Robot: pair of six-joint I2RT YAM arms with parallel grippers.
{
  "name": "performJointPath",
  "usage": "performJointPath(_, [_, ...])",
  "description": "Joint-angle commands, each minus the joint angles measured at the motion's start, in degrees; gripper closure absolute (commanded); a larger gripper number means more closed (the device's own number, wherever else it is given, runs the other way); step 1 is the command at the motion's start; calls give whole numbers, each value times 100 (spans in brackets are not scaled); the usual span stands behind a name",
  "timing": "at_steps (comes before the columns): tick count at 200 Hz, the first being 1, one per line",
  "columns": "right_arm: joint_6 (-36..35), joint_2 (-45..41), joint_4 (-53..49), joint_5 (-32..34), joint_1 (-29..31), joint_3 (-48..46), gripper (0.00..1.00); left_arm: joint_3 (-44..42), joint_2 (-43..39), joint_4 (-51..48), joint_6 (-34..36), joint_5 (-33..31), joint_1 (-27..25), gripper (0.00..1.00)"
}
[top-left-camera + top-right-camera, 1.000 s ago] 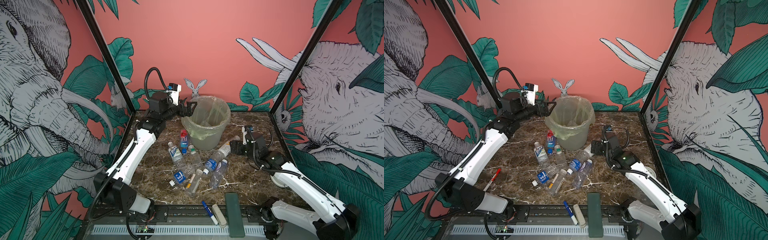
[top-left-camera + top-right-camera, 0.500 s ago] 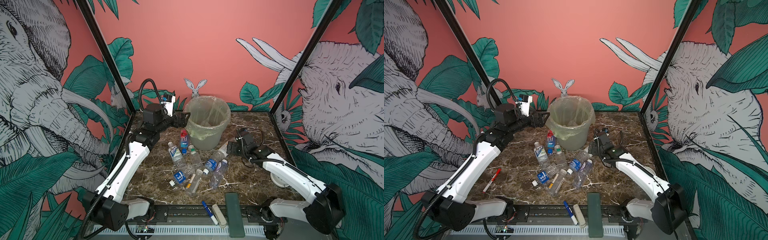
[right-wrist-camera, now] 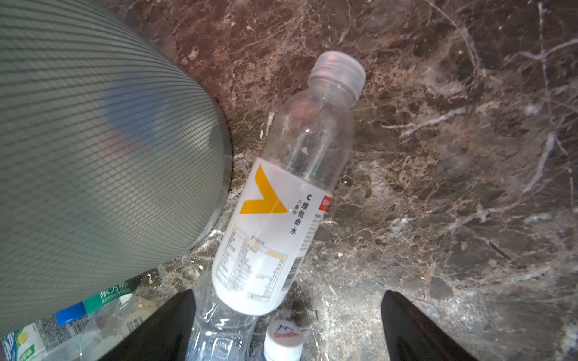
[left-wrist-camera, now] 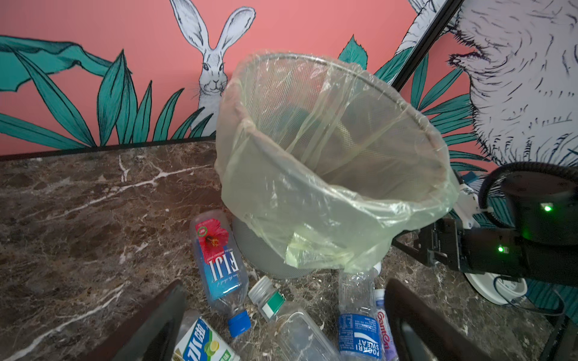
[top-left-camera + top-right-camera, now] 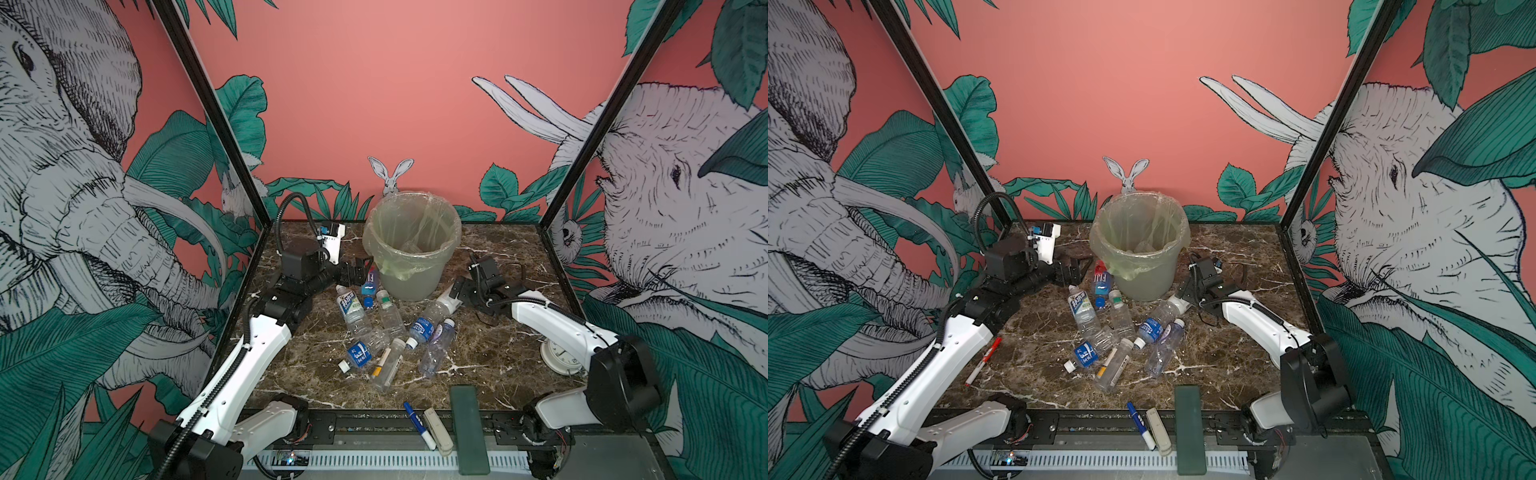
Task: Throw the plastic bottles in the bin
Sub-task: 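Withdraw the left gripper from the bin while the right gripper lowers toward the yellow-V bottle, then close the right gripper on the yellow-V bottle beside the bin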
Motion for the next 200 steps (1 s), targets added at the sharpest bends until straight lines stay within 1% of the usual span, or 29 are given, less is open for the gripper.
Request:
performJointPath(1, [338,169,383,-281,1,-17,5,-399,-223,-4,-123,9,30,1])
performJointPath(46, [415,756,490,-550,-148,284,5,-1060,-557,-93,-146,57,29,0])
performJointPath(69, [477,851,507,-576,-220,354,5,-1222,-727,-229,-107,-6,22,0])
performJointPath(73, [487,1007,519,-576,-241,348,5,-1249,-751,-236,-115,-8,23,1])
performJointPath(88, [496,1088,566,-615,-316,363,5,-1332,-823,-253,-153,0,21,0])
performJointPath(132, [444,1325,570,-638,-443,489,6,-1502,-787,-225,-304,220,21,1])
performJointPath(160, [428,1393,585,-607,-503,472,8,-1612,-831,-205,-366,216,12,1])
performJointPath(200, [304,1378,580,-568,-636,336,15,-1686,-840,-218,-415,229,-11,1])
